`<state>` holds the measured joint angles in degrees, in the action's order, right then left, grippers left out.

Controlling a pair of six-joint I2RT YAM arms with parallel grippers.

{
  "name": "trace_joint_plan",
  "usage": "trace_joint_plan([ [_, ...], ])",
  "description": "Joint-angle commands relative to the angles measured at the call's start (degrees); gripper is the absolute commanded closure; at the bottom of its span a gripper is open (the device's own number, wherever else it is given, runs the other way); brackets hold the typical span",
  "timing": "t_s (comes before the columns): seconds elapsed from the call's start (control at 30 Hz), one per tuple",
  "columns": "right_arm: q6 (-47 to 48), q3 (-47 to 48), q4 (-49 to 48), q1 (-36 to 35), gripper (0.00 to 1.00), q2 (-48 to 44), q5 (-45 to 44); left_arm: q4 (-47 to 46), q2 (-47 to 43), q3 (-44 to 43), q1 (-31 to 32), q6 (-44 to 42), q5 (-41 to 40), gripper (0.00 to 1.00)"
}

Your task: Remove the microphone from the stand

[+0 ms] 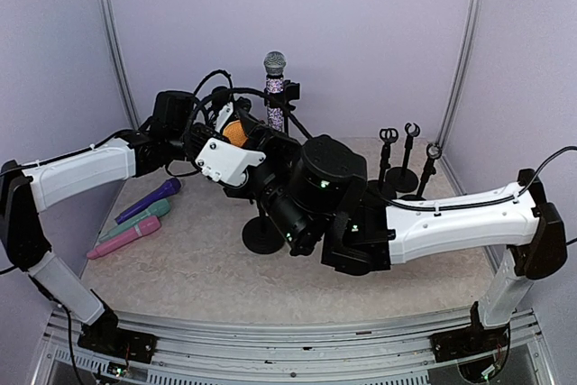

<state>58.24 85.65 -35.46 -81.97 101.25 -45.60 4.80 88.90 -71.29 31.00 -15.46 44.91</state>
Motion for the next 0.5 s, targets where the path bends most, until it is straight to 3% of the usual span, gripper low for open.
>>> trace_joint_plan([
  [0.0, 0.82, 3.14, -15.13, -7.95, 1.00, -8.42, 9.99, 3.26, 4.85, 0.46, -2.42, 2.19, -14.32, 0.99],
  [0.23, 1.55, 5.15, -13.06, -9.26, 1.00, -8.10, 9.94, 4.06, 5.22, -0.46, -1.72, 1.64, -12.69, 0.98],
  [0.33, 1.64, 5.70, -12.50, -9.47, 1.00, -7.87, 9.46, 6.08, 5.16, -1.44, -1.29, 0.29, -9.88, 0.86],
  [0.37, 1.43, 5.85, -12.40, -9.47, 1.00, -7.85, 9.25, 7.15, 5.02, -1.93, -1.15, -0.22, -8.78, 0.73],
  [0.43, 0.68, 6.05, -11.65, -9.50, 1.00, -8.02, 8.31, 9.84, 4.29, -2.82, -1.17, -1.29, -7.50, 0.25],
  [0.47, 0.22, 6.17, -11.27, -9.42, 1.00, -8.05, 7.54, 11.16, 3.29, -2.96, -1.20, -2.11, -7.56, 0.07],
])
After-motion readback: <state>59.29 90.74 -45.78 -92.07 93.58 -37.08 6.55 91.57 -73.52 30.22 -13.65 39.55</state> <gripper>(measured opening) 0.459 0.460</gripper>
